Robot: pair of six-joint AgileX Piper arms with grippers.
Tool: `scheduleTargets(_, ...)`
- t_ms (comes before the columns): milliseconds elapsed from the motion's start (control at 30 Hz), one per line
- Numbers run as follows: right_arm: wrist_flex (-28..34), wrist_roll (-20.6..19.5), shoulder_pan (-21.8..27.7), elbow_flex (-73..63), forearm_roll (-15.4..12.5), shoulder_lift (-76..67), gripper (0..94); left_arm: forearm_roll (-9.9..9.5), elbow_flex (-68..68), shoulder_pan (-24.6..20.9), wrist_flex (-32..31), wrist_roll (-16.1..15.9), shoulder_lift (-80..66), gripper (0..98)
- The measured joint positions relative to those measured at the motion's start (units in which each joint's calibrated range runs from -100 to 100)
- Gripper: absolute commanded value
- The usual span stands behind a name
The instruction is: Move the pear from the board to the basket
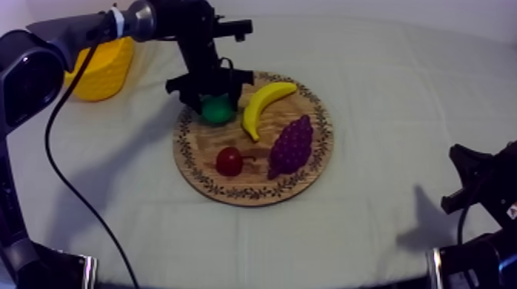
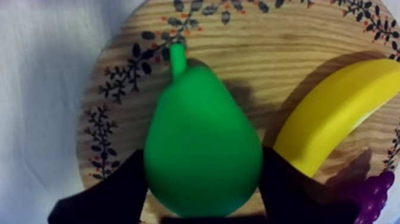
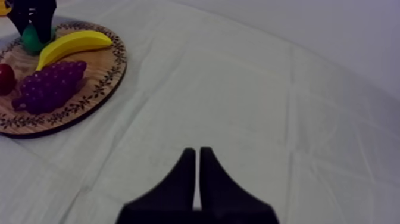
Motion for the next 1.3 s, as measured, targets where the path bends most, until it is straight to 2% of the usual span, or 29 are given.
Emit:
scheduleTargets(167, 0.0, 0.0, 0.0, 0.0, 0.0, 0.0, 0.4, 0.15, 0.7, -0.14, 0.03, -0.14, 0.26, 40.9)
scheduleTargets(333, 0.0, 0.0, 0.0, 0.0, 0.0, 0.0, 0.4, 0.0, 1.51, 0.04, 0.2, -0.33, -0.4, 37.6)
scheduleTargets(600, 0.0, 0.0, 0.0, 0.0, 0.0, 0.0, 0.4, -0.08, 2.48, 0.41, 2.87, -0.54, -6.07, 37.1)
scheduleTargets(1300, 0.0, -0.07, 0.0, 0.0, 0.0, 0.0, 0.4, -2.35, -2.35, 0.96, 14.12, -0.42, -26.09, 37.4)
